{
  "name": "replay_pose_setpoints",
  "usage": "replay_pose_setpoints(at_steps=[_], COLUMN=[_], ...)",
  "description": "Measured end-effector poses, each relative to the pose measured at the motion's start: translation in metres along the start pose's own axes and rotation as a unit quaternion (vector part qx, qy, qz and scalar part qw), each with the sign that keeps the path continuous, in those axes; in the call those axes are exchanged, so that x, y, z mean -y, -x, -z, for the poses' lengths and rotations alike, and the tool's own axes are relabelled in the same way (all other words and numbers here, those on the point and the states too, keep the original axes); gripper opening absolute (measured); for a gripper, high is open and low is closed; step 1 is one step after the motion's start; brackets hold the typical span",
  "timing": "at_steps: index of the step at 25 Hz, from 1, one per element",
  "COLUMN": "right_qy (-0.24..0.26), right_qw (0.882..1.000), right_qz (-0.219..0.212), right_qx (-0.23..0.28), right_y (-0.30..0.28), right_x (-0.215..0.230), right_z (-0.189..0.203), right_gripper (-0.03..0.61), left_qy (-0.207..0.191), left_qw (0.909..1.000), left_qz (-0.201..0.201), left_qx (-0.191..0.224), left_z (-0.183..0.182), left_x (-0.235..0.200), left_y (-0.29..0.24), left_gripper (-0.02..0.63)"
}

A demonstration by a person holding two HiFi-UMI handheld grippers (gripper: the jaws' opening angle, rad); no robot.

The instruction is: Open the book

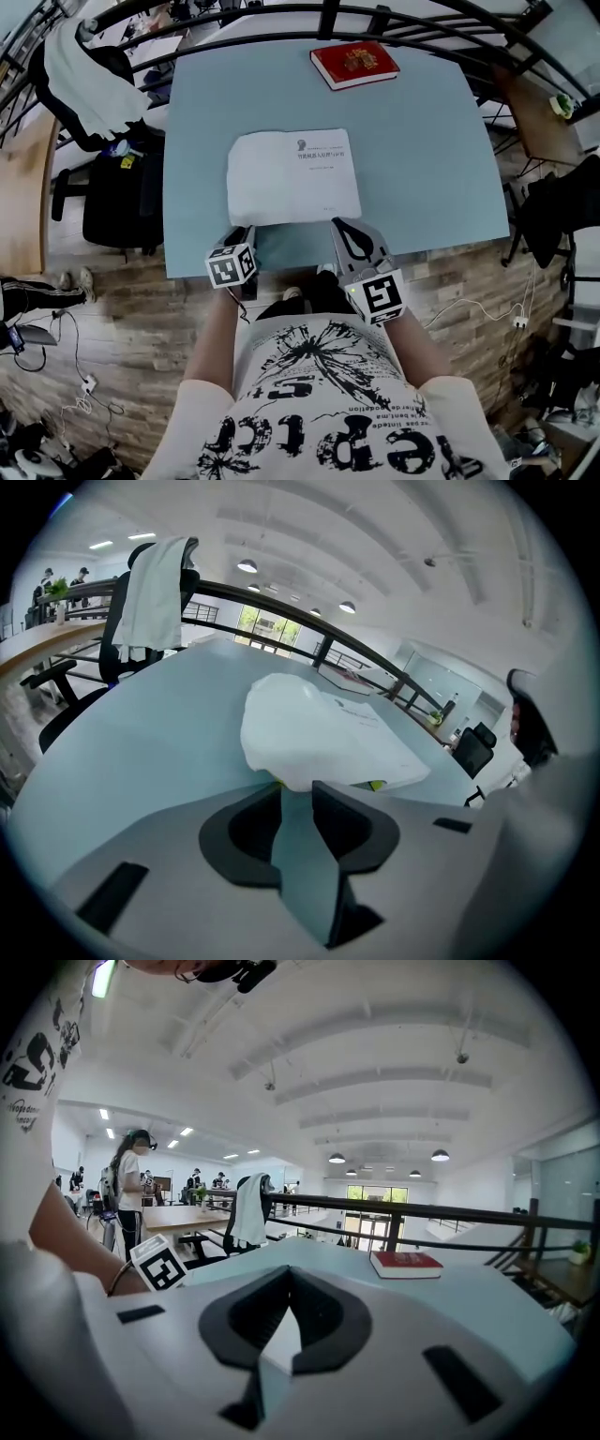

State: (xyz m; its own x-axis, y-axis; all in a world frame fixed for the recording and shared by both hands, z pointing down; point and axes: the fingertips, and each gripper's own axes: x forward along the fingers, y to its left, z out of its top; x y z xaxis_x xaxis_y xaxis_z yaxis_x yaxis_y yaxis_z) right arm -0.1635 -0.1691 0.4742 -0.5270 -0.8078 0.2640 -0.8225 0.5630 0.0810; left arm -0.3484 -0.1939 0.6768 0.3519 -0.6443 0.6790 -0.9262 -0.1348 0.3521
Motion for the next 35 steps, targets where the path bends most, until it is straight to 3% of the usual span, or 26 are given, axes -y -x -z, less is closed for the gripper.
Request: replay_pose_setpoints(at_steps=[2, 7, 10, 13, 20, 26, 30, 33, 35], right_qy=[0.001, 0.006, 0.005, -0.003, -0.008, -0.019, -0.015, -0.003, 0.002], right_qw=[1.0, 1.0, 1.0, 0.999, 0.997, 0.993, 0.991, 0.991, 0.991], right_qz=[0.007, 0.008, 0.008, 0.006, 0.005, 0.001, 0.002, 0.0, -0.002], right_qx=[-0.001, 0.005, 0.017, 0.031, 0.074, 0.119, 0.132, 0.132, 0.13], right_y=[0.004, 0.007, 0.008, 0.009, 0.022, 0.04, 0.053, 0.058, 0.059], right_x=[-0.001, -0.008, -0.008, -0.003, 0.014, 0.035, 0.046, 0.051, 0.053], right_z=[0.001, -0.002, -0.011, -0.02, -0.051, -0.077, -0.086, -0.088, -0.089], right_gripper=[0.012, 0.012, 0.012, 0.012, 0.011, 0.011, 0.011, 0.011, 0.011], left_qy=[-0.008, -0.021, -0.076, -0.133, -0.207, -0.266, -0.296, -0.298, -0.295], left_qw=[0.9999, 0.9998, 0.9963, 0.9871, 0.9563, 0.9181, 0.891, 0.8808, 0.8815], left_qz=[0.002, -0.005, 0.001, 0.016, 0.041, 0.059, 0.104, 0.132, 0.135], left_qx=[-0.007, 0.004, 0.04, 0.088, 0.203, 0.288, 0.328, 0.343, 0.343], left_z=[0.003, -0.003, -0.025, -0.056, -0.129, -0.171, -0.181, -0.182, -0.179], left_x=[0.002, 0.005, 0.027, 0.061, 0.134, 0.193, 0.236, 0.259, 0.263], left_y=[0.005, 0.028, 0.044, 0.062, 0.11, 0.154, 0.186, 0.202, 0.204], left_gripper=[0.135, 0.14, 0.138, 0.123, 0.048, 0.034, 0.028, 0.023, 0.02])
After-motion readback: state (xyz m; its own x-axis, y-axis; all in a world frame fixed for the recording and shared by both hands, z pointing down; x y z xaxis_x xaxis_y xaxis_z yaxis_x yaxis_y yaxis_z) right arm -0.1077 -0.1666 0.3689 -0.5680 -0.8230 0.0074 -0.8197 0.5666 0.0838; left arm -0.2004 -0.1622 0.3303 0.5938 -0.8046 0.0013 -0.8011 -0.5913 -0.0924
